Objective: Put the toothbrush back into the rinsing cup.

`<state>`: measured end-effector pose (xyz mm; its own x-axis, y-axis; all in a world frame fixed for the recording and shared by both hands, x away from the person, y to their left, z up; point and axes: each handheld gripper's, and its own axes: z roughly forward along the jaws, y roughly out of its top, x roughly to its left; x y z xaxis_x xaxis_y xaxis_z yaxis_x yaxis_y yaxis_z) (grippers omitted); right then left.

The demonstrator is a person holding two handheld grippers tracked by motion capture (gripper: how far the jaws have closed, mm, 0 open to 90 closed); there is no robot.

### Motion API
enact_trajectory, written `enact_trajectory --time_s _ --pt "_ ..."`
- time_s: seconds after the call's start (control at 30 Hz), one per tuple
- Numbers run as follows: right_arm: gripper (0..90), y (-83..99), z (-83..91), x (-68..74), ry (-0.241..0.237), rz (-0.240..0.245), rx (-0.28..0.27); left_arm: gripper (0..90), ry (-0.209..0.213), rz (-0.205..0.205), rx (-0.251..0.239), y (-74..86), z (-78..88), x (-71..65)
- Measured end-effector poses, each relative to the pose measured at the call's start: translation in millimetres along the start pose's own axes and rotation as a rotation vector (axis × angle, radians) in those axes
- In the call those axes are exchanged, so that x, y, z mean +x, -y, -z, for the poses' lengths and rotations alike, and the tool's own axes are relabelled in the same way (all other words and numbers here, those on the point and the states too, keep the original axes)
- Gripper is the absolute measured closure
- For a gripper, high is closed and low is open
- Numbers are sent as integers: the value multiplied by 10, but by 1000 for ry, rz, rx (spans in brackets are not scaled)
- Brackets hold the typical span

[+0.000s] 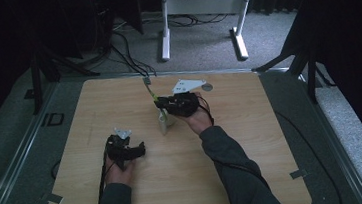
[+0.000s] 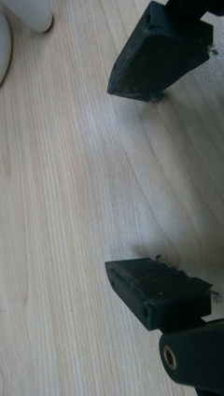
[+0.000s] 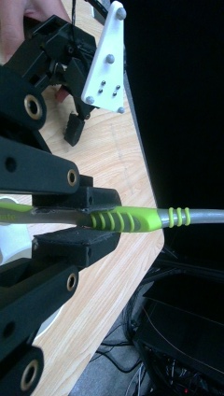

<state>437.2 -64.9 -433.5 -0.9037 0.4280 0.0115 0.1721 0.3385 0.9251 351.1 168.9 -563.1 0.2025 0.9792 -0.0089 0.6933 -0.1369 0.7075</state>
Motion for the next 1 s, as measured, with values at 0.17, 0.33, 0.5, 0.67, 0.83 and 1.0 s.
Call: enact_trajectory --time_s 0.17,0.33,0.5,0.67,0.83,1.0 --pt "796 -30 11 5 0 1 -9 141 0 0 0 0 0 0" --pt "796 -52 7 6 9 -5 -22 141 0 0 0 0 0 0" --pt "796 -67 -16 14 11 -5 -28 141 1 -1 1 0 1 1" --pt "796 -64 -41 19 14 -1 -21 141 1 -1 1 0 1 1" --pt "796 -38 -72 22 14 0 -12 141 1 -2 1 0 1 1" --pt "796 -24 -95 19 14 -1 -10 141 2 -2 2 -1 2 1"
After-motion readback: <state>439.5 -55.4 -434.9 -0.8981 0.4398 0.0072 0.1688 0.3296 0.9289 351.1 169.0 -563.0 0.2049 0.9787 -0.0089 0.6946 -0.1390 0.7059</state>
